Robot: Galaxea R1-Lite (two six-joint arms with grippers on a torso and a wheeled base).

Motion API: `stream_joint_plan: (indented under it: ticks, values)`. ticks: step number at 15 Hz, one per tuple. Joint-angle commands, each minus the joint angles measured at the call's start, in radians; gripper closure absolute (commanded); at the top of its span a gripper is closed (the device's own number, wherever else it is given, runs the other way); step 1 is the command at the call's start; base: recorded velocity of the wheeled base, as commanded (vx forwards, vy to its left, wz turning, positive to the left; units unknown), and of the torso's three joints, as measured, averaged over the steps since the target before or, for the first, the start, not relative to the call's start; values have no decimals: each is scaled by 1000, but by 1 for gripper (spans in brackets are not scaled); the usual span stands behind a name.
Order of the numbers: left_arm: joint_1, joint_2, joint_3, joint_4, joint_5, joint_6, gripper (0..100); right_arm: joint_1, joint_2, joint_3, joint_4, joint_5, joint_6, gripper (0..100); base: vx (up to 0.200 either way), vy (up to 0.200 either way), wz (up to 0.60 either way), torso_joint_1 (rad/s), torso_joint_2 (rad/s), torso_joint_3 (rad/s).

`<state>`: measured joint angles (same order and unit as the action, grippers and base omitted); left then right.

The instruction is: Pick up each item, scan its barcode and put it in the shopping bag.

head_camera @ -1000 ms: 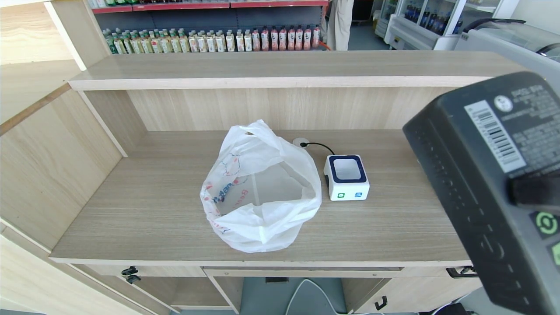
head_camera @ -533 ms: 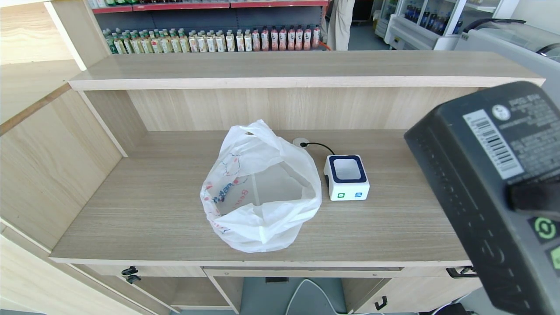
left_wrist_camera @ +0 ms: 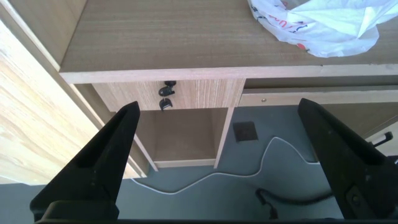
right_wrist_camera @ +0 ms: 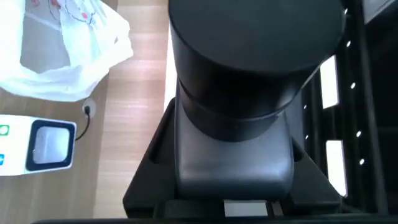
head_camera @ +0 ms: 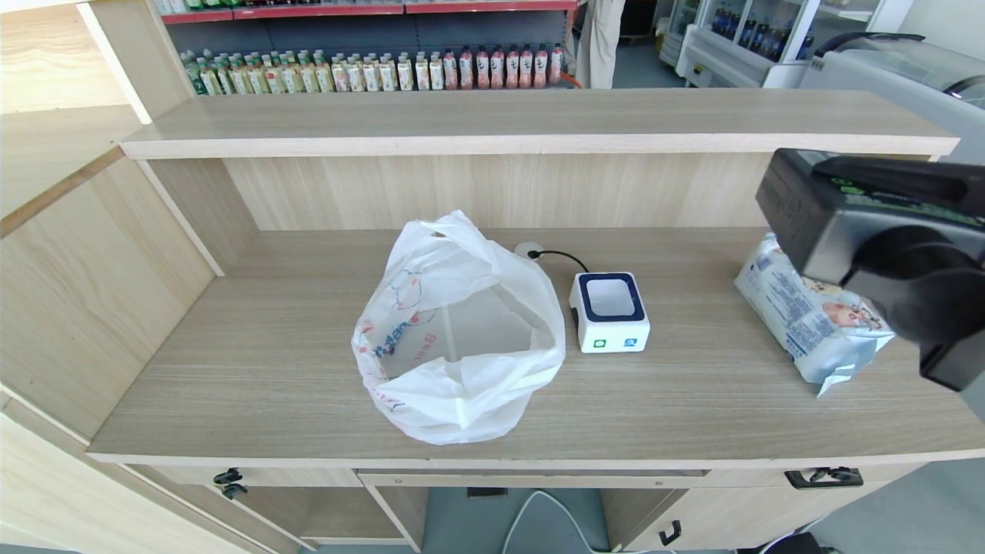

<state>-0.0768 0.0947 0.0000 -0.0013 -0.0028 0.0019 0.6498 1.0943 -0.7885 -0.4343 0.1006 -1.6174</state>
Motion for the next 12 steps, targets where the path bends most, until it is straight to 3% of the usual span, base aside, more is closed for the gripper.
stream_joint_plan:
  ticks: [1,3,5,7,9,12]
  values:
    - [0,0,0,0,0,0,0,-2,-19,-66,23,-294,292,100,0,0,0,0,0,0]
    - [0,0,0,0,0,0,0,-35,32,-224,266,-443,778,100,0,0,0,0,0,0]
    - [0,0,0,0,0,0,0,-78,69,-339,546,-443,1222,100,0,0,0,0,0,0]
    - [0,0,0,0,0,0,0,-205,111,-405,709,-372,1539,100,0,0,0,0,0,0]
    - [0,0,0,0,0,0,0,-325,104,-391,706,-170,1659,100,0,0,0,0,0,0]
    - [0,0,0,0,0,0,0,-435,171,-376,641,-6,1679,100,0,0,0,0,0,0]
